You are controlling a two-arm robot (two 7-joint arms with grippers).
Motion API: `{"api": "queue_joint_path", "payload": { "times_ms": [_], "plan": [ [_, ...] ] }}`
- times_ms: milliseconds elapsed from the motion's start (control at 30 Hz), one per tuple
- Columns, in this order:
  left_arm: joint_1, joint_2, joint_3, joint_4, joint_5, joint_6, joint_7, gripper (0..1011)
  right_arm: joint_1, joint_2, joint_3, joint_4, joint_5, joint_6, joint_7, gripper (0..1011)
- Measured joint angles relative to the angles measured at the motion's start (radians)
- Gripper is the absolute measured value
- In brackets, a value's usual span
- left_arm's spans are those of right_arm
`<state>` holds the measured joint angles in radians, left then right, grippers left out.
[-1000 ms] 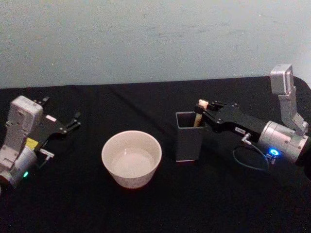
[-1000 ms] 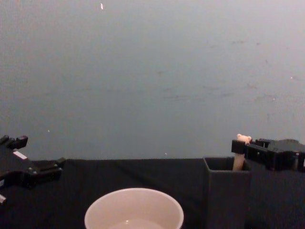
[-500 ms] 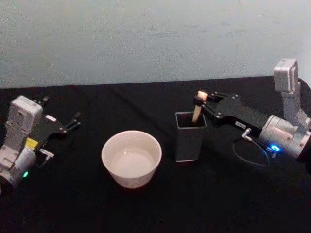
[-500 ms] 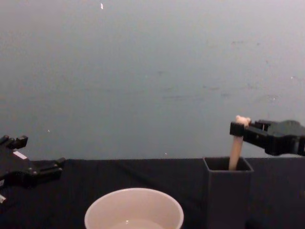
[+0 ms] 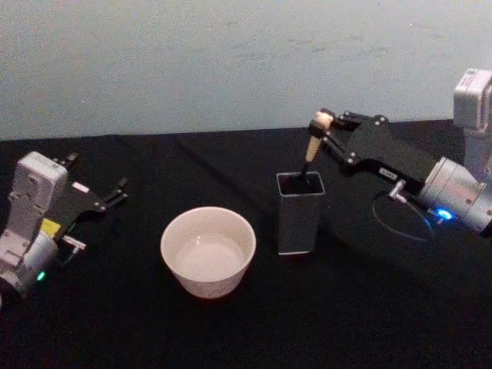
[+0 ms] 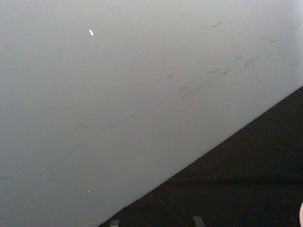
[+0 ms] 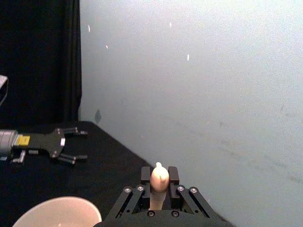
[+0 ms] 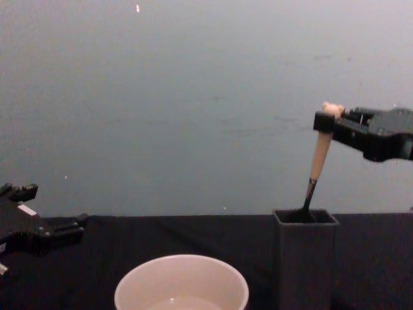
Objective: Pick up the stirring spoon with one hand, stir inside the cup, then place it back in its original position.
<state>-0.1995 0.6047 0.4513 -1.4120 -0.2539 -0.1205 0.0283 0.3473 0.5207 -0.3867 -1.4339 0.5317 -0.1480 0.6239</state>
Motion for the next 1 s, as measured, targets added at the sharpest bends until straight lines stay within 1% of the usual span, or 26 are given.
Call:
{"api": "queue_joint_path", "payload": {
  "times_ms": [267,567,667,767,800,900,933,1000],
  "plan": [
    [0.0,0.0,0.0,0.0,0.0,0.0,0.0,1001,-0.003,0.0,0.026,-0.039,0.023,-0.02,0.014,214],
    [0.0,0.0,0.0,0.0,0.0,0.0,0.0,1002,-0.001,-0.006,0.037,-0.062,0.026,-0.039,0.012,214],
    [0.0,0.0,0.0,0.0,0.0,0.0,0.0,1001,0.006,-0.016,0.033,-0.06,0.022,-0.045,0.011,214],
    [0.0,0.0,0.0,0.0,0.0,0.0,0.0,1001,0.02,-0.032,0.017,-0.047,0.022,-0.045,0.022,214],
    [0.0,0.0,0.0,0.0,0.0,0.0,0.0,1001,0.02,-0.032,0.017,-0.047,0.022,-0.045,0.022,214],
    [0.0,0.0,0.0,0.0,0.0,0.0,0.0,1001,0.037,-0.049,-0.005,-0.03,0.023,-0.043,0.041,214],
    [0.0,0.0,0.0,0.0,0.0,0.0,0.0,1001,0.037,-0.049,-0.005,-0.03,0.023,-0.043,0.041,214],
    [0.0,0.0,0.0,0.0,0.0,0.0,0.0,1001,0.045,-0.058,-0.02,-0.022,0.024,-0.039,0.05,214]
  ]
}}
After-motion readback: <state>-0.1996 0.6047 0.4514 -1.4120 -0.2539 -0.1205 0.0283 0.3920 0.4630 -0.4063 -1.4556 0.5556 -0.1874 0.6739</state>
